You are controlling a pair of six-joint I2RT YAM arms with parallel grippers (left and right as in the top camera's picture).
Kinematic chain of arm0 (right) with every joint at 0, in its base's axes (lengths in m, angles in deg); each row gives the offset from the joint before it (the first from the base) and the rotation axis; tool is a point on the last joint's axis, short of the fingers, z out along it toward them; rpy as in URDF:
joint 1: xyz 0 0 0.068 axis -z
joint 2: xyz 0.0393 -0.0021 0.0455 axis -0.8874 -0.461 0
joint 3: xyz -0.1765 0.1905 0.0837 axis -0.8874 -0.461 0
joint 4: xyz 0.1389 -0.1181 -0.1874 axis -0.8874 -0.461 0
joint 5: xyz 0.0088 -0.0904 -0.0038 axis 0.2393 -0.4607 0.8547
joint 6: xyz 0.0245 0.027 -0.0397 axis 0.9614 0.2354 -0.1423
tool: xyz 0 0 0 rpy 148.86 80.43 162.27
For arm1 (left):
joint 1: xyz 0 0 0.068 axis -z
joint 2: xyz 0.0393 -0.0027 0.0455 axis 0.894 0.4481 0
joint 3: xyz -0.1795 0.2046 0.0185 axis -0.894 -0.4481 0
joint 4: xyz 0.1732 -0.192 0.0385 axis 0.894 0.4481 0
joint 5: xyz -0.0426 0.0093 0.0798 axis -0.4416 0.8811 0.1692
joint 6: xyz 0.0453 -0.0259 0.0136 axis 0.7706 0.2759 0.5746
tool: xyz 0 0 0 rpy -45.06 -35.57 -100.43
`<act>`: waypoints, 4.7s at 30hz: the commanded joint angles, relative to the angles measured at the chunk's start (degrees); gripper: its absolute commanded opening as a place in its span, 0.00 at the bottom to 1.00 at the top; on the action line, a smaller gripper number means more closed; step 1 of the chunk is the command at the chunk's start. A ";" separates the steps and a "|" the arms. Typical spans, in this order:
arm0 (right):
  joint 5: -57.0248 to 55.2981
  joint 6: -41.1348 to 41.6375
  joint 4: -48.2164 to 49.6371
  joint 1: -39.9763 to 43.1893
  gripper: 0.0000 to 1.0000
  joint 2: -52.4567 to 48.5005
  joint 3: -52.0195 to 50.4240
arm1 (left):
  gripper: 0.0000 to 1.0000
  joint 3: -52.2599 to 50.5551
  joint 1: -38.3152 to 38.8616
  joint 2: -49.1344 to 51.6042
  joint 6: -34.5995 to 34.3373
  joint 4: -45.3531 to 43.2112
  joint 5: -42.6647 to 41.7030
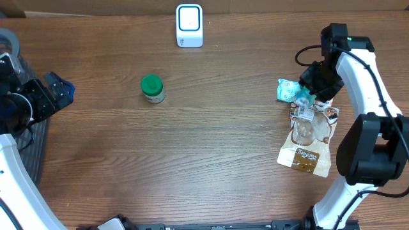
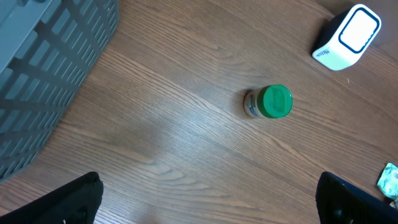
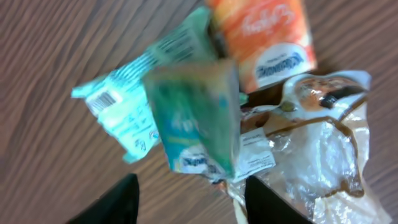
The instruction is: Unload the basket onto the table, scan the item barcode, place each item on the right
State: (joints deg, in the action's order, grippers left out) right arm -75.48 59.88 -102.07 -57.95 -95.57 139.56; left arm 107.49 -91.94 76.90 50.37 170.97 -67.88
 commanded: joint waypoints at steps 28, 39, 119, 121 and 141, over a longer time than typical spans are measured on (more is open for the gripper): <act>5.51 -20.39 40.85 -43.69 1.00 -2.08 2.29 | 1.00 0.70 -0.13 0.09 1.09 -0.11 -0.46; 0.37 -29.49 38.07 -47.74 1.00 -13.99 16.09 | 1.00 0.70 -0.13 0.09 1.09 -0.11 -0.46; 10.51 -54.84 13.07 -44.13 0.73 -12.07 12.70 | 1.00 0.70 -0.13 0.09 1.09 -0.11 -0.46; 10.54 -55.01 12.09 -43.43 0.80 -12.07 12.70 | 1.00 0.70 -0.13 0.09 1.09 -0.11 -0.46; 9.55 -12.81 6.69 -43.30 1.00 -11.26 19.82 | 1.00 0.70 -0.13 0.09 1.09 -0.11 -0.46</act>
State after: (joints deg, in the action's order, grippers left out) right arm -65.36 26.55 -95.54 -100.59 -109.54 157.31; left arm 107.49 -91.91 76.90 50.37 170.95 -67.86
